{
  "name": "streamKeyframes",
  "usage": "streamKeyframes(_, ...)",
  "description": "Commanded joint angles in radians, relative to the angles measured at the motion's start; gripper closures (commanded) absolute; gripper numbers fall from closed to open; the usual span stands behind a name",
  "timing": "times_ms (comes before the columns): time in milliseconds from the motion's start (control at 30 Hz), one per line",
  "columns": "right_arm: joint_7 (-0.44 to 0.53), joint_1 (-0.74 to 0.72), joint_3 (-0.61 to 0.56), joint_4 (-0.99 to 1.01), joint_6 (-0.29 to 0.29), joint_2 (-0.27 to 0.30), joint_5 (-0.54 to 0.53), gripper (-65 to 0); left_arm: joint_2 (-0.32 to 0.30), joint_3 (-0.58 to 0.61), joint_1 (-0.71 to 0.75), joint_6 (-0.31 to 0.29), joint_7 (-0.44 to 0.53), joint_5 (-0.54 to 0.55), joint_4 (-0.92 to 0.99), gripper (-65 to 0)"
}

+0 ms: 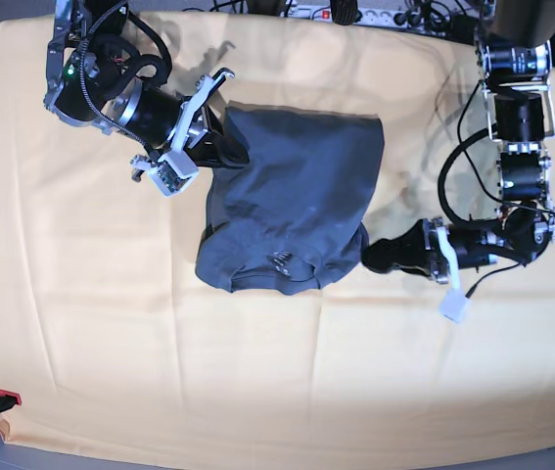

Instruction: Fold the T-shirt properly

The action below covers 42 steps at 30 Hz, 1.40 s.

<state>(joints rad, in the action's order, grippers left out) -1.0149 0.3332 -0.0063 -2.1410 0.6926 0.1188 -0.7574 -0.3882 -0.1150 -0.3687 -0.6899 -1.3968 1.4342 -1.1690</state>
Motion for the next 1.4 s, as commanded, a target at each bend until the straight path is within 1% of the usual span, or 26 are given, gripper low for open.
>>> streamKeyframes(0,0.019,-0.003,-0.015,-0.016,0.006,0.0,-0.022,0.0,-0.01,0.025,-0.026,-0.008,0.041,-0.047,-0.015,0.0)
streamKeyframes(100,0.027,0.003,-0.059,-0.001,0.006,0.0,0.035,0.0,-0.01,0.122,-0.025,-0.008,0.246,-0.348,-0.014,0.0)
streamKeyframes(167,0.035,0.002,-0.086,0.041,0.006,0.0,0.074,0.0,-0.011,0.178,-0.025,-0.008,0.373,-0.522,-0.014,0.0)
streamKeyframes(233,0.062,0.002,-0.101,0.098,0.006,0.0,0.111,0.0,-0.011,0.218,-0.026,-0.008,0.462,-0.645,-0.014,0.0)
streamKeyframes(300,0.061,0.002,-0.101,0.144,0.006,0.0,0.123,0.0,-0.01,0.249,-0.027,-0.007,0.544,-0.758,-0.014,0.0)
streamKeyframes(367,0.056,0.003,-0.101,0.164,0.006,0.001,0.139,0.0,-0.01,0.276,-0.031,0.034,0.636,-0.87,-0.014,0.0)
streamKeyframes(433,0.045,0.005,-0.098,0.164,0.006,0.002,0.137,0.0,-0.01,0.301,-0.034,0.061,0.727,-0.972,-0.014,0.0)
streamKeyframes(467,0.037,0.005,-0.098,0.164,0.006,0.001,0.137,0.0,-0.01,0.313,-0.037,0.071,0.759,-1.014,-0.014,0.0)
streamKeyframes(500,0.023,0.005,-0.098,0.164,0.006,0.001,0.137,0.0,-0.011,0.324,-0.04,0.083,0.771,-1.045,-0.014,0.0)
streamKeyframes(567,0.0,0.005,-0.098,0.164,0.006,0.001,0.136,0.0,-0.011,0.338,-0.051,0.102,0.765,-1.083,-0.014,0.0)
streamKeyframes(633,-0.012,0.005,-0.098,0.153,0.006,0.001,0.138,0.0,-0.016,0.337,-0.066,0.103,0.734,-1.085,-0.014,0.0)
streamKeyframes(667,-0.019,0.005,-0.098,0.136,0.005,0.001,0.138,0.0,-0.023,0.337,-0.079,0.103,0.707,-1.074,-0.014,0.0)
streamKeyframes(700,-0.018,0.005,-0.098,0.111,-0.003,0.001,0.137,0.0,-0.032,0.337,-0.092,0.098,0.671,-1.04,-0.015,0.0)
streamKeyframes(767,-0.007,0.005,-0.098,0.053,-0.004,0.001,0.122,0.0,-0.057,0.335,-0.122,0.079,0.579,-0.912,-0.027,0.0)
streamKeyframes(833,0.055,0.004,-0.096,0.002,0.006,0.001,0.124,0.0,-0.087,0.333,-0.14,0.065,0.47,-0.744,-0.061,0.0)
streamKeyframes(933,0.128,-0.016,-0.076,-0.042,0.006,0.0,0.118,0.0,-0.132,0.297,-0.14,0.067,0.311,-0.465,-0.131,0.0)
streamKeyframes(1000,0.133,-0.048,-0.043,-0.044,-0.019,-0.003,0.055,0.0,-0.153,0.253,-0.135,0.084,0.222,-0.277,-0.154,0.0)
streamKeyframes(1033,0.132,-0.062,-0.019,-0.044,-0.023,-0.008,0.019,0.0,-0.155,0.221,-0.126,0.08,0.181,-0.2,-0.159,0.0)
streamKeyframes(1100,0.132,-0.067,0.048,-0.044,-0.013,-0.013,-0.088,0.0,-0.154,0.152,-0.1,0.049,0.097,-0.078,-0.167,0.0)
streamKeyframes(1167,0.086,-0.061,0.131,-0.044,0.006,-0.019,-0.235,0.0,-0.154,0.088,-0.057,0.032,0.016,0.049,-0.172,0.0)
streamKeyframes(1200,0.034,-0.059,0.175,-0.044,0.006,-0.022,-0.323,0.0,-0.154,0.058,-0.035,0.027,0.001,0.049,-0.173,0.0)
streamKeyframes(1267,-0.08,-0.058,0.267,-0.044,0.006,-0.022,-0.502,0.0,-0.146,0.002,0.01,0.039,0.001,0.049,-0.191,0.0)
streamKeyframes(1367,-0.244,-0.055,0.413,-0.044,0.006,-0.019,-0.716,0.0,-0.147,-0.071,0.084,0.055,0.001,0.049,-0.244,0.0)
